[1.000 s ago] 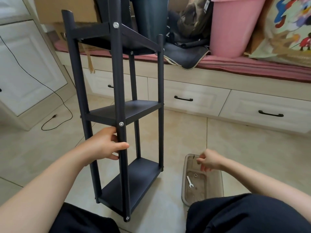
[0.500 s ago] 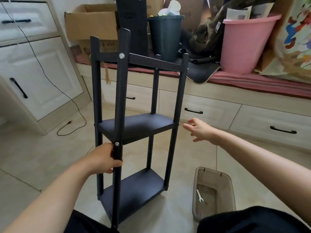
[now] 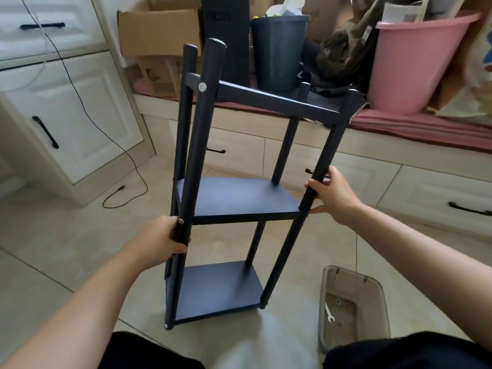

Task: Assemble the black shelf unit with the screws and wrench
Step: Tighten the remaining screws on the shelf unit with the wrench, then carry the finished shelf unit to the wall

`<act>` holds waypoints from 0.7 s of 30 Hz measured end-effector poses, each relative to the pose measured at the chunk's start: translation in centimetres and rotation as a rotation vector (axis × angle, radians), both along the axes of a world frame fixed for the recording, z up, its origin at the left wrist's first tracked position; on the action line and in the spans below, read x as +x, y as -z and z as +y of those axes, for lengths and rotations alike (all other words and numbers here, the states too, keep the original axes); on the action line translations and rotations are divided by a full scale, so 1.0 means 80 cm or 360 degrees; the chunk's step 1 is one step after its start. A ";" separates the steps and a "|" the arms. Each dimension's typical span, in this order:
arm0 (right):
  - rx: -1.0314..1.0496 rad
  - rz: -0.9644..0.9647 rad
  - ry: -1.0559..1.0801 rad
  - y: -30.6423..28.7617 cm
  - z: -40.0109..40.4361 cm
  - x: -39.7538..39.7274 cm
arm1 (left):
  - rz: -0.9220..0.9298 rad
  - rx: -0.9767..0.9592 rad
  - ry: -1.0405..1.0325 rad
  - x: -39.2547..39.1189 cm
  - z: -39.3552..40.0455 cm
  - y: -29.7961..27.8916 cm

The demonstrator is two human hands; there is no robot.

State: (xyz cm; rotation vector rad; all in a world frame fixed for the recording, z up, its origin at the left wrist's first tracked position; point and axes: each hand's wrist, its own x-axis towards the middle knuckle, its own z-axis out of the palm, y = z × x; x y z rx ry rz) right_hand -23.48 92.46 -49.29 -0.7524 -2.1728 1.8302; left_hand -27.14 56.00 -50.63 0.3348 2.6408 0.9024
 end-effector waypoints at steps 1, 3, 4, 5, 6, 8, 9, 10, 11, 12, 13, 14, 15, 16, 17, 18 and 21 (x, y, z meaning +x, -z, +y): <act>0.0035 0.0024 0.0007 0.001 0.000 0.004 | 0.0008 -0.0004 -0.0009 -0.003 0.001 0.003; 0.0116 0.0061 0.0025 0.001 -0.001 0.008 | 0.0014 -0.0029 -0.0003 -0.009 0.003 0.011; 0.0156 0.0072 0.0030 0.000 -0.002 0.010 | 0.0010 -0.0039 0.0012 -0.011 0.006 0.016; 0.0191 0.0083 0.0029 -0.001 -0.002 0.012 | -0.0002 -0.0049 0.0022 -0.013 0.009 0.021; 0.0218 0.0096 0.0020 -0.002 -0.002 0.013 | -0.0019 -0.0057 0.0021 -0.013 0.012 0.026; 0.0254 0.0122 0.0003 -0.003 -0.001 0.017 | -0.0054 -0.0055 0.0002 -0.015 0.015 0.036; 0.0272 0.0129 -0.0003 -0.004 -0.001 0.020 | -0.0070 -0.0046 -0.0015 -0.017 0.017 0.039; 0.0291 0.0132 -0.0009 -0.004 0.000 0.022 | -0.0085 -0.0045 -0.0029 -0.019 0.018 0.041; 0.0304 0.0132 -0.0013 -0.004 0.001 0.024 | -0.0097 -0.0053 -0.0036 -0.020 0.021 0.042; 0.0316 0.0125 -0.0012 -0.004 0.001 0.025 | -0.0106 -0.0067 -0.0035 -0.021 0.023 0.044; 0.0330 0.0110 -0.0013 -0.005 0.001 0.026 | -0.0112 -0.0078 -0.0035 -0.020 0.025 0.046; 0.0347 0.0090 -0.0022 -0.005 0.001 0.027 | -0.0121 -0.0080 -0.0041 -0.019 0.027 0.049; 0.0359 0.0074 -0.0031 -0.006 0.000 0.028 | -0.0127 -0.0081 -0.0050 -0.019 0.027 0.051; 0.0365 0.0069 -0.0036 -0.006 -0.001 0.029 | -0.0128 -0.0091 -0.0051 -0.019 0.027 0.052; 0.0367 0.0070 -0.0049 -0.006 -0.003 0.031 | -0.0128 -0.0103 -0.0051 -0.019 0.026 0.052; 0.0369 0.0070 -0.0072 -0.007 -0.006 0.031 | -0.0131 -0.0104 -0.0058 -0.020 0.024 0.052; 0.0340 0.0041 -0.0201 -0.009 -0.013 0.034 | -0.0104 -0.0097 -0.0148 -0.023 0.016 0.050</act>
